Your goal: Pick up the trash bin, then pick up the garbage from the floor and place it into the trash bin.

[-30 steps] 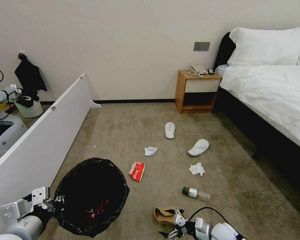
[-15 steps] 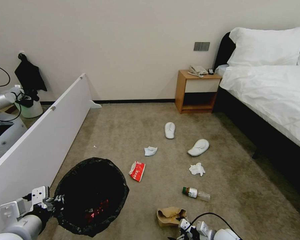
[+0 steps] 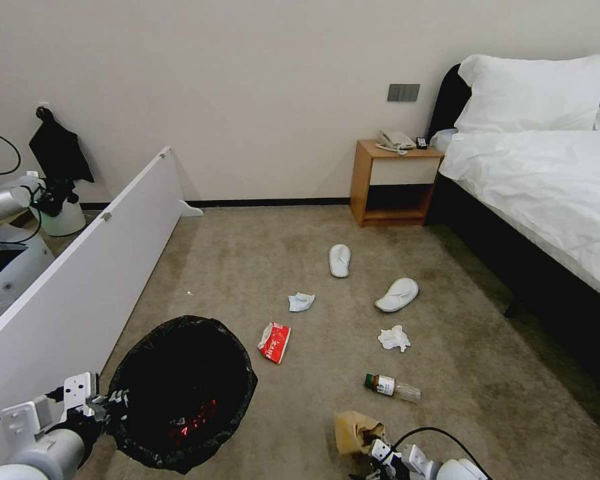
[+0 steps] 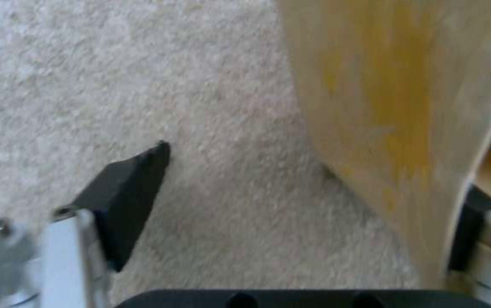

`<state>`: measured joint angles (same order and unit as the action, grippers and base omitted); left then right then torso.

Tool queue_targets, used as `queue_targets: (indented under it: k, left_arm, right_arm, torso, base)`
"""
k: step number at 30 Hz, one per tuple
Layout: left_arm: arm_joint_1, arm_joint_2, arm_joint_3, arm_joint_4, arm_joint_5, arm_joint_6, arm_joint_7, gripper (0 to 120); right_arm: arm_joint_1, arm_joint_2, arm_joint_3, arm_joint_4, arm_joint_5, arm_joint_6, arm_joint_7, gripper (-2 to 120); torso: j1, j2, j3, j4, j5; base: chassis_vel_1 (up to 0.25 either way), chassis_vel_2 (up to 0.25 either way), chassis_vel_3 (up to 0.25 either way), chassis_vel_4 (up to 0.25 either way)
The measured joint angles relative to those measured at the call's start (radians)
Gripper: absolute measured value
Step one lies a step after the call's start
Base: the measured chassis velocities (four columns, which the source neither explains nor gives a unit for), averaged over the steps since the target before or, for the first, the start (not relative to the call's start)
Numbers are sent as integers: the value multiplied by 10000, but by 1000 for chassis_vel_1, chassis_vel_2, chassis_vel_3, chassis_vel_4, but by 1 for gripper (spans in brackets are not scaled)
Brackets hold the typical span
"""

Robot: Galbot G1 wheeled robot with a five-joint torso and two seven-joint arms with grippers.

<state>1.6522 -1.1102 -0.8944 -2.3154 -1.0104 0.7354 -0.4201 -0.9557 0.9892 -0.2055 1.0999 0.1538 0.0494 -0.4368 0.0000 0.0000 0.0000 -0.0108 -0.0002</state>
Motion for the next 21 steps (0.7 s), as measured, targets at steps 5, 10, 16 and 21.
queue_targets:
  k: [5, 10, 16, 21]
  left_arm:
    - [16, 12, -42, 0, -23, 0, 12, 2]
    - [2, 15, -36, 15, -28, 0, 18, 2]
    - [-15, 60, -33, 32, -38, 0, 24, 2]
    - [-19, 78, -35, 39, -51, 0, 26, 2]
  right_arm:
    - [89, 39, -18, -17, 3, -5, 105, 62]
    - [75, 19, 43, 25, 7, -11, 145, 44]
    - [9, -63, 204, 198, 15, -11, 159, 20]
    - [-46, -143, 368, 381, 34, 7, 186, 5]
  torso:
    - [0, 0, 0, 1, 1]
    - [0, 0, 0, 1, 1]
    - [0, 0, 0, 1, 3]
    - [0, 0, 0, 1, 2]
  base:
    - [0, 0, 0, 0]
    - [0, 0, 0, 0]
    - [0, 0, 0, 0]
    - [0, 0, 0, 0]
